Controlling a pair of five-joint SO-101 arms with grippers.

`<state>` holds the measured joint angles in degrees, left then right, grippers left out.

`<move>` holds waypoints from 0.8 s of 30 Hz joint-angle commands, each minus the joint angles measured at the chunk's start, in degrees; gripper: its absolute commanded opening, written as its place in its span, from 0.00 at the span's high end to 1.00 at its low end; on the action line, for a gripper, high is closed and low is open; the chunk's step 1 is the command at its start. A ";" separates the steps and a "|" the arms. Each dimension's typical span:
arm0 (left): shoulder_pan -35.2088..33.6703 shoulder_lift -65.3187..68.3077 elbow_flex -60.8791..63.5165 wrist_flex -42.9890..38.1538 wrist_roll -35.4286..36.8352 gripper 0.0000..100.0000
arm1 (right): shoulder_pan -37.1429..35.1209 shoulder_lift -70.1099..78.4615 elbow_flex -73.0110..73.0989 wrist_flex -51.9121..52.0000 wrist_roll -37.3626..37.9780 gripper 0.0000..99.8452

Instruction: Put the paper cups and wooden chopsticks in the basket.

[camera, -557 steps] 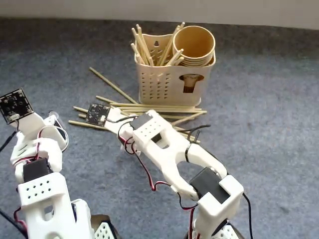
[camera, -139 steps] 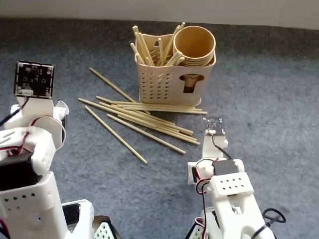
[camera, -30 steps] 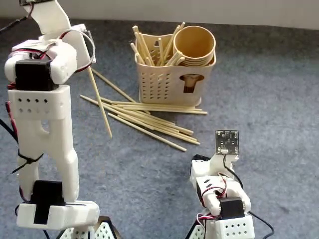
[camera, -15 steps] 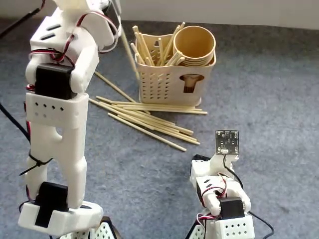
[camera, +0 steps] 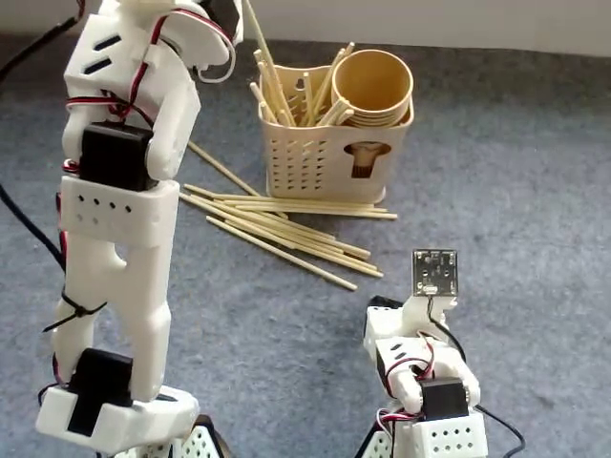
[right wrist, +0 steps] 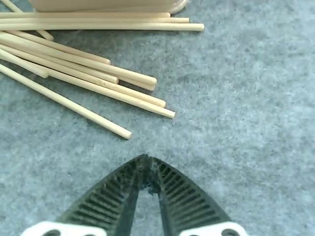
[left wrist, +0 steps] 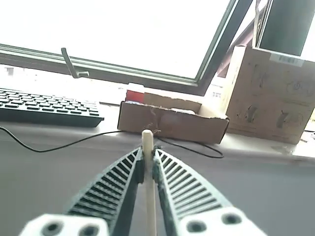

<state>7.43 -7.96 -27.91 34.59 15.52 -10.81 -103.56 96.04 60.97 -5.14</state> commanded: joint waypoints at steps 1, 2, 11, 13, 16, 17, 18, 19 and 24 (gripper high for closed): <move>1.01 2.07 1.71 -0.88 -2.46 0.99 | -0.40 -0.84 8.48 0.48 -0.44 1.00; 0.92 2.51 2.24 -0.70 -2.46 0.99 | -0.40 -0.84 8.48 0.48 -0.44 1.00; 1.80 3.03 -1.98 14.15 -2.55 0.83 | -0.40 -0.84 8.48 0.48 -0.44 1.00; 1.80 2.95 -3.91 17.32 -2.55 0.84 | -0.40 -0.84 8.48 0.48 -0.44 1.00; 1.80 2.95 -7.60 23.82 -2.55 0.84 | -0.40 -0.84 8.48 0.48 -0.44 1.00; 1.80 2.95 -8.75 26.20 -2.55 0.84 | -0.40 -0.84 8.48 0.48 -0.44 1.00; 1.80 2.95 -9.98 28.84 -2.55 0.84 | -0.40 -0.84 8.48 0.48 -0.44 1.00; 1.80 2.95 -11.03 31.21 -2.55 0.84 | -0.40 -0.84 8.48 0.48 -0.44 1.00; 1.80 2.95 -12.97 39.91 -2.55 0.84 | -0.40 -0.84 8.48 0.48 -0.44 1.00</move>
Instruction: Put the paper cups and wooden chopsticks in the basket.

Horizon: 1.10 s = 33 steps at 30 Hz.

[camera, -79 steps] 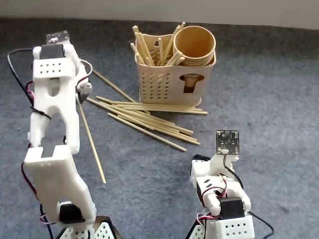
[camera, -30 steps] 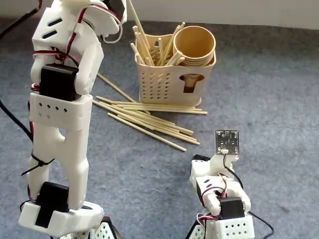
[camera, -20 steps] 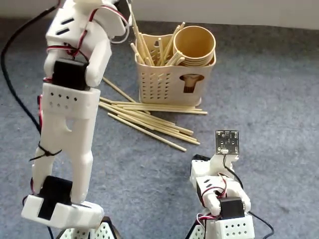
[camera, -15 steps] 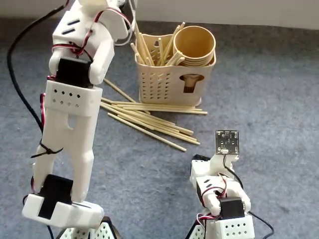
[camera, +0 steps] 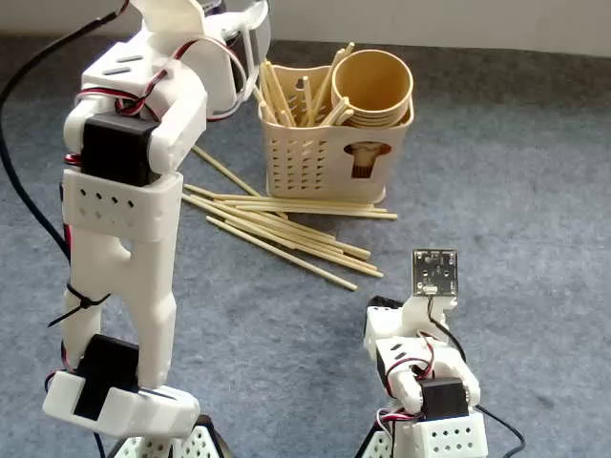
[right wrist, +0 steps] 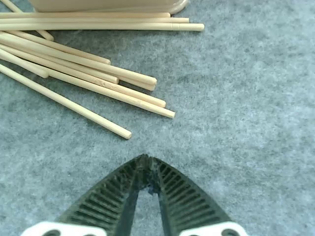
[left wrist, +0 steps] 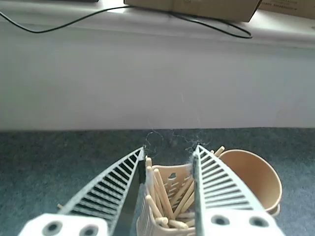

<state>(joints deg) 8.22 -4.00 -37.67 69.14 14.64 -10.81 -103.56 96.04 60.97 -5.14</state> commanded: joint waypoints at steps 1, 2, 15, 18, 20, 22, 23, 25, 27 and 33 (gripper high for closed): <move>1.01 -1.01 -3.21 6.68 -1.67 0.84 | -0.40 -0.84 8.48 0.48 -0.44 1.00; 1.01 -0.84 -3.21 7.91 -1.67 0.84 | -0.40 -0.92 8.48 0.48 -0.44 1.00; -1.45 -0.48 -3.12 21.45 -1.32 0.84 | -0.31 -1.01 8.48 0.48 -0.18 1.00; -4.53 -0.31 -2.68 23.65 -1.32 0.84 | -0.31 -1.01 8.48 0.48 -0.18 1.00; -6.37 -0.40 -0.13 23.82 -1.32 0.84 | -0.31 -1.01 8.48 0.48 -0.18 1.00; -8.13 -0.40 2.95 23.82 -1.32 0.84 | -0.31 -1.01 8.48 0.48 -0.18 1.00; -8.92 -0.40 4.79 23.82 -1.41 0.84 | -0.31 -1.01 8.48 0.48 -0.18 1.00; -10.59 -0.40 8.57 23.56 -1.58 0.84 | -0.31 -1.01 8.48 0.48 -0.18 1.00; -12.35 -0.40 11.91 23.56 -1.58 0.84 | -0.31 -1.01 8.48 0.48 -0.18 1.00; -15.52 -0.31 25.27 18.37 -1.58 0.84 | -0.31 -1.01 8.48 0.48 -0.18 1.00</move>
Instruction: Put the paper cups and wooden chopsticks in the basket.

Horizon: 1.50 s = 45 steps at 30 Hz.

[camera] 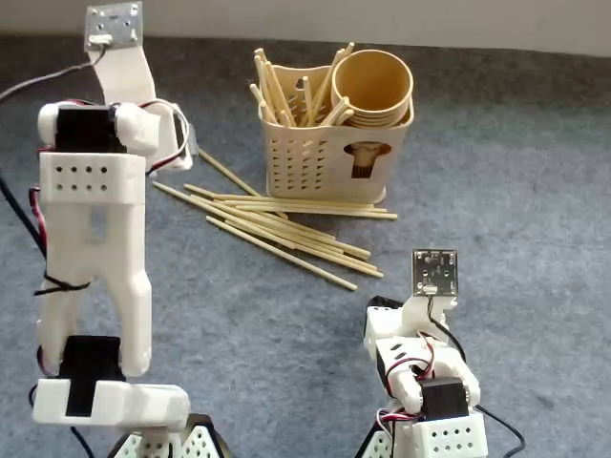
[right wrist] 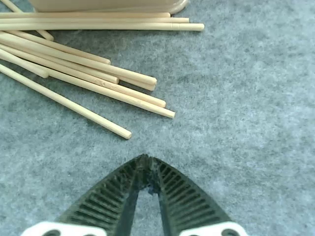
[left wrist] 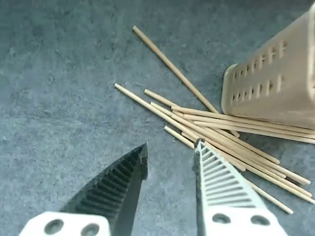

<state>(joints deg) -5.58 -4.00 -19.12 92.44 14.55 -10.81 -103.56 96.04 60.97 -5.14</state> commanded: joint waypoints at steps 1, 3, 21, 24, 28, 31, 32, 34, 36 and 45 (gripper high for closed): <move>-1.89 -0.31 9.54 -6.86 -1.49 0.84 | -0.31 -1.01 8.48 0.48 -0.18 1.00; -1.71 -0.31 15.52 -10.90 -1.49 0.84 | -0.31 -1.01 8.48 0.48 -0.18 1.00; 6.20 5.32 36.09 -27.87 -0.35 0.84 | -0.31 -0.84 8.48 0.48 -0.26 1.00; 6.99 12.18 32.13 -27.43 2.73 0.84 | -0.31 -0.84 8.48 0.48 -0.26 1.00; 7.25 18.33 25.89 -27.34 5.01 0.84 | -0.31 -0.84 8.48 0.48 -0.35 1.00; 7.25 18.86 24.22 -27.34 5.45 0.84 | -0.31 -0.84 8.48 0.48 -0.35 1.00; 7.34 18.77 23.96 -27.34 5.54 0.84 | -0.31 -0.84 8.48 0.48 -0.35 1.00; 8.04 19.03 22.81 -27.43 6.51 0.84 | -0.31 -0.84 8.48 0.48 -0.35 1.00; 8.66 19.56 22.02 -27.60 6.59 0.84 | -0.31 -0.84 8.48 0.48 -0.35 1.00; 9.63 30.46 17.98 -27.43 6.68 0.84 | -0.31 -0.84 8.48 0.48 -0.35 1.00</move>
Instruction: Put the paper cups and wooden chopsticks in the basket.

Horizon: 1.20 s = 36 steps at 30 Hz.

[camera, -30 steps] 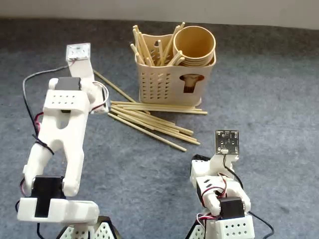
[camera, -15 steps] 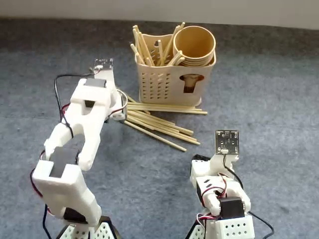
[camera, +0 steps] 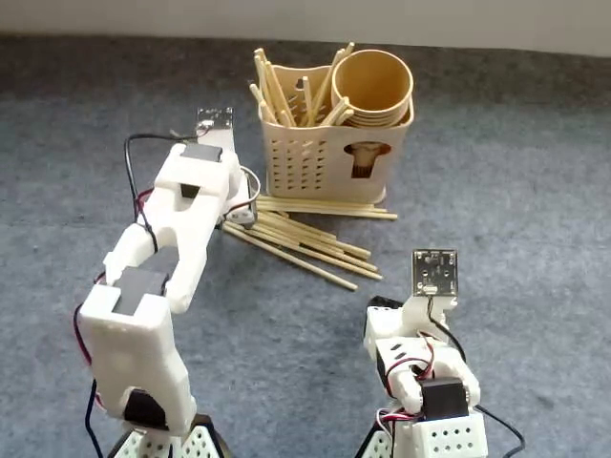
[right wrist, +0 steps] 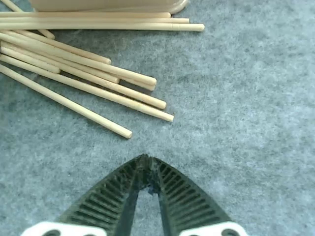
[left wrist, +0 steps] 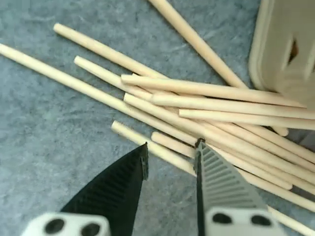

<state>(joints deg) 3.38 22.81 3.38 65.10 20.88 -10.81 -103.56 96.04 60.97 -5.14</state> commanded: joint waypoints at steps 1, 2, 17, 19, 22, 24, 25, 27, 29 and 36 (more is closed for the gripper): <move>0.57 5.05 -5.23 0.70 0.35 0.84 | -0.31 -0.84 8.48 0.48 -0.35 1.00; 0.57 6.20 -6.29 2.46 0.35 0.84 | -0.31 -0.84 8.48 0.48 -0.35 1.00; -1.36 8.84 -8.92 17.23 -0.97 0.92 | -0.31 -0.84 8.48 0.48 -0.35 1.00; -1.54 8.66 -8.13 16.97 -2.29 0.92 | -0.31 -0.84 8.48 0.48 -0.35 1.00; -1.63 8.66 -7.60 17.05 -2.64 0.92 | -0.31 -0.84 8.48 0.48 -0.35 1.00; -1.63 8.66 -7.43 17.23 -2.64 0.92 | -0.31 -0.84 8.48 0.48 -0.35 1.00; -1.63 8.66 -7.43 17.32 -2.64 0.92 | -0.31 -0.84 8.48 0.48 -0.35 1.00; -1.63 8.57 -7.43 17.32 -2.64 0.92 | -0.31 -0.84 8.48 0.48 -0.35 1.00; -1.63 8.31 -7.60 17.32 -2.64 0.92 | -0.31 -0.84 8.48 0.48 -0.35 1.00; -1.63 -0.31 -3.12 17.05 -2.64 0.92 | -0.31 -0.84 8.48 0.48 -0.26 1.00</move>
<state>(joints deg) 2.86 28.35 -3.03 82.15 18.59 -10.81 -103.56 96.04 60.97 -5.14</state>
